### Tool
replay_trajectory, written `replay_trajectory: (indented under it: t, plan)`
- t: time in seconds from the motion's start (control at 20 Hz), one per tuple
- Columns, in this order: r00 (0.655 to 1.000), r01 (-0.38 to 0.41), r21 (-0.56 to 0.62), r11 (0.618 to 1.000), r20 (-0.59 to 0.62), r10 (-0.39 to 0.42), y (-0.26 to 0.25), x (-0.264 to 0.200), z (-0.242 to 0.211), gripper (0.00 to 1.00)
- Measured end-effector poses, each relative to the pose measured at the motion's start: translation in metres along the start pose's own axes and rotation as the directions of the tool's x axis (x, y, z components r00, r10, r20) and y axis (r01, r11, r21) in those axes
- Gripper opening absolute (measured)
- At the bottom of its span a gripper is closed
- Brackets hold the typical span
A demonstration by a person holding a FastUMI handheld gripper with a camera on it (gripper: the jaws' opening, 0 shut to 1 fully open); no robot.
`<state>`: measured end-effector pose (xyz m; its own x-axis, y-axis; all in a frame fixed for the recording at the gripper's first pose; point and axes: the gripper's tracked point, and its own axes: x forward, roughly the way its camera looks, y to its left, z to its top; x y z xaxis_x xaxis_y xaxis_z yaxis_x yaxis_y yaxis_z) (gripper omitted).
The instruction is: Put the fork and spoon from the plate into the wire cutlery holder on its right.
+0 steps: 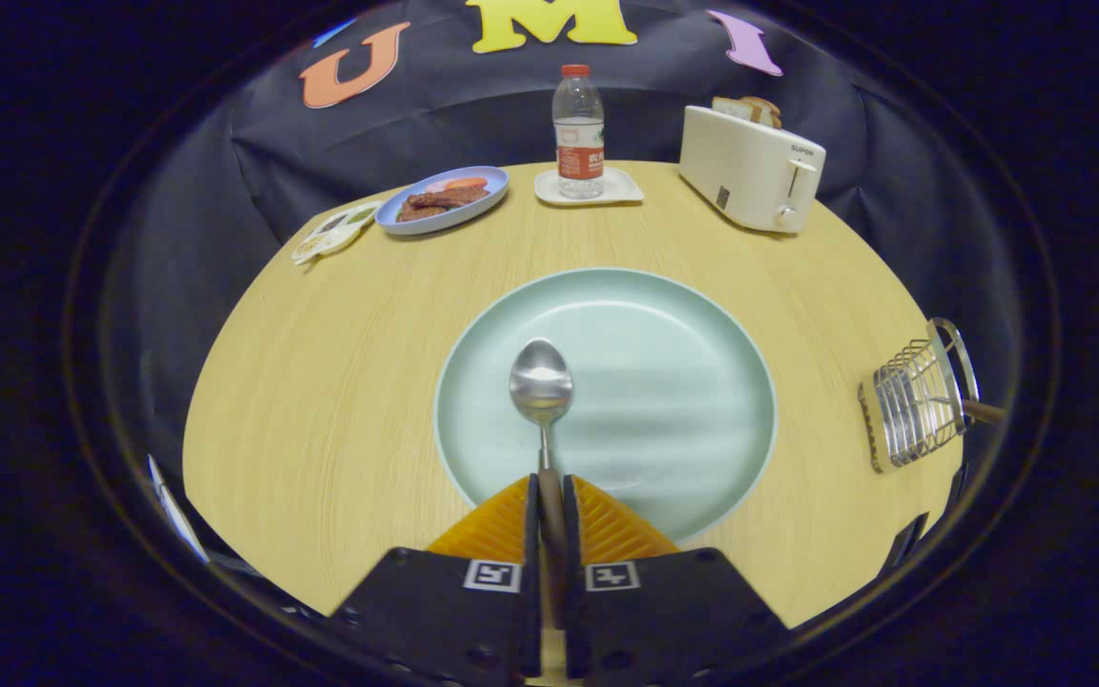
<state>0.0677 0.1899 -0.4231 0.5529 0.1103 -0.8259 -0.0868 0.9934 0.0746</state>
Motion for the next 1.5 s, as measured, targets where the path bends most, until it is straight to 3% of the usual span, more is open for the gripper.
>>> replay_trajectory:
  t: [0.15,0.2,0.75,1.5]
  plan:
    - [0.999,-0.015,-0.024,1.0,-0.033,0.014,-0.007,-0.008,0.001,0.08]
    - [0.999,-0.005,-0.022,1.0,-0.044,0.004,-0.014,-0.012,0.0,0.02]
    - [0.998,-0.051,-0.044,0.998,-0.04,0.049,-0.086,-0.08,0.02,0.03]
    - [1.0,0.029,0.099,0.995,-0.009,-0.028,-0.238,-0.142,0.009,0.02]
